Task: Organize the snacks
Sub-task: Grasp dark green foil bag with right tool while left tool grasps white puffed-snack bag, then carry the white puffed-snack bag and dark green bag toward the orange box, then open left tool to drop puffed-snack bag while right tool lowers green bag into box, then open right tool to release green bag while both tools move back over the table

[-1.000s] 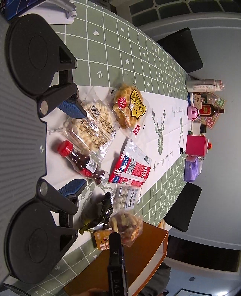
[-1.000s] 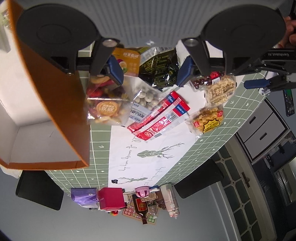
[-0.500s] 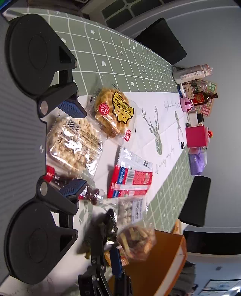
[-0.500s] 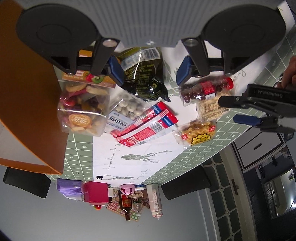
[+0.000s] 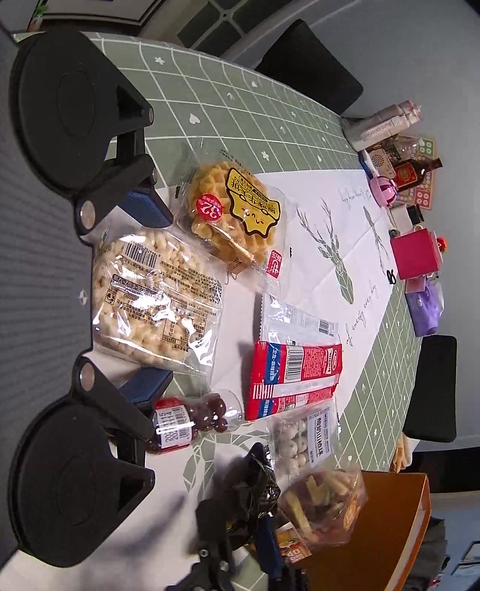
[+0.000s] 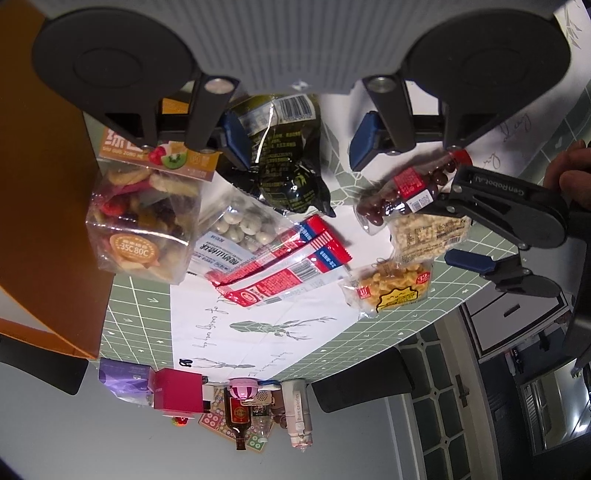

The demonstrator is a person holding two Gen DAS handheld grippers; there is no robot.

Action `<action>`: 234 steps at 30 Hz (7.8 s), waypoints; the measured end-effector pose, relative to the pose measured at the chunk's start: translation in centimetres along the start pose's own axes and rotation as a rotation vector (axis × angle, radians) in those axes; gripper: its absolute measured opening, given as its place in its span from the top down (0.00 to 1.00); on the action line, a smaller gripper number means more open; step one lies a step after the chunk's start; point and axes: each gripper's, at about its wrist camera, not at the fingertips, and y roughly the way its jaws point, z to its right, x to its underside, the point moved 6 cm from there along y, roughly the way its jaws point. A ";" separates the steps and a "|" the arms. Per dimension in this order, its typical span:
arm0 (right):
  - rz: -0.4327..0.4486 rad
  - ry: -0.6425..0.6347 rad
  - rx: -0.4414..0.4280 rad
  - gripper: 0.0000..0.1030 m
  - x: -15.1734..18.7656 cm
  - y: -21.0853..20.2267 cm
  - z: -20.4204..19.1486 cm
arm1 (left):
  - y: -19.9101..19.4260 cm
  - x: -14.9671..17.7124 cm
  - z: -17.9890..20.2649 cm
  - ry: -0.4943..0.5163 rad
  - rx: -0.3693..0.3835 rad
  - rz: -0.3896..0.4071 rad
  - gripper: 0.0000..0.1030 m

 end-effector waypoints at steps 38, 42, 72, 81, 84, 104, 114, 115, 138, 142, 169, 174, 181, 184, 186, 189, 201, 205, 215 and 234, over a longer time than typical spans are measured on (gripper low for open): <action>0.039 -0.138 0.070 0.63 -1.4 0.6 -1.1 | -3.0 -0.3 0.2 -0.125 0.016 0.093 0.11; 0.051 -0.144 0.062 0.63 -1.7 0.0 -1.6 | -4.1 -1.0 0.2 -0.120 0.014 0.115 0.11; 0.207 -0.148 0.090 0.63 -5.9 -11.8 1.0 | -11.0 -7.8 7.1 0.030 0.061 0.279 0.11; 0.233 -0.103 0.143 0.63 -5.9 -15.1 5.1 | -11.4 -10.8 11.5 0.110 0.122 0.320 0.11; 0.240 -0.086 0.162 0.63 -5.6 -16.1 6.5 | -11.2 -11.7 13.0 0.138 0.137 0.328 0.11; 0.210 0.060 0.257 0.63 -4.3 -19.4 16.4 | -9.1 -16.3 22.4 0.355 0.219 0.335 0.11; 0.074 0.038 0.274 0.63 -3.7 -16.9 19.8 | -6.9 -17.2 25.5 0.436 0.204 0.259 0.11; 0.054 0.046 0.261 0.63 -3.7 -16.6 20.2 | -6.6 -17.2 25.8 0.456 0.200 0.249 0.11; -0.291 -0.039 0.182 0.63 -3.7 -9.5 23.5 | -0.4 -16.2 29.0 0.593 0.263 0.028 0.11; -0.347 -0.064 0.176 0.63 -3.5 -8.7 23.3 | 0.6 -15.6 29.3 0.606 0.265 -0.007 0.11; -0.449 -0.103 0.204 0.42 -2.2 -7.7 22.6 | 1.0 -15.3 28.7 0.547 0.298 -0.102 0.06; -0.440 -0.095 0.209 0.42 -2.7 -8.2 22.8 | 0.3 -16.0 28.2 0.540 0.281 -0.080 0.06; -0.398 -0.092 0.226 0.42 -4.5 -9.9 22.7 | -1.3 -15.9 27.6 0.531 0.278 -0.044 0.06; -0.373 -0.091 0.230 0.42 -5.5 -10.8 22.4 | -2.0 -16.3 27.2 0.526 0.272 -0.018 0.06; -0.359 -0.091 0.232 0.42 -6.0 -11.4 22.1 | -2.3 -16.5 26.8 0.511 0.271 -0.005 0.06; -0.344 -0.099 0.237 0.42 -6.9 -12.0 21.7 | -2.9 -16.7 26.1 0.494 0.263 0.009 0.06; -0.293 -0.176 0.236 0.42 -9.8 -13.3 16.5 | -5.7 -16.5 20.8 0.383 0.240 0.077 0.06; -0.283 -0.210 0.220 0.42 -10.6 -12.9 13.9 | -6.2 -15.8 18.2 0.331 0.225 0.086 0.06; -0.273 -0.283 0.145 0.41 -11.8 -10.4 7.2 | -7.8 -12.7 10.4 0.194 0.168 0.103 0.06; -0.260 -0.167 0.080 0.41 -9.3 -4.5 4.0 | -6.7 -6.7 1.7 -0.015 0.124 0.090 0.06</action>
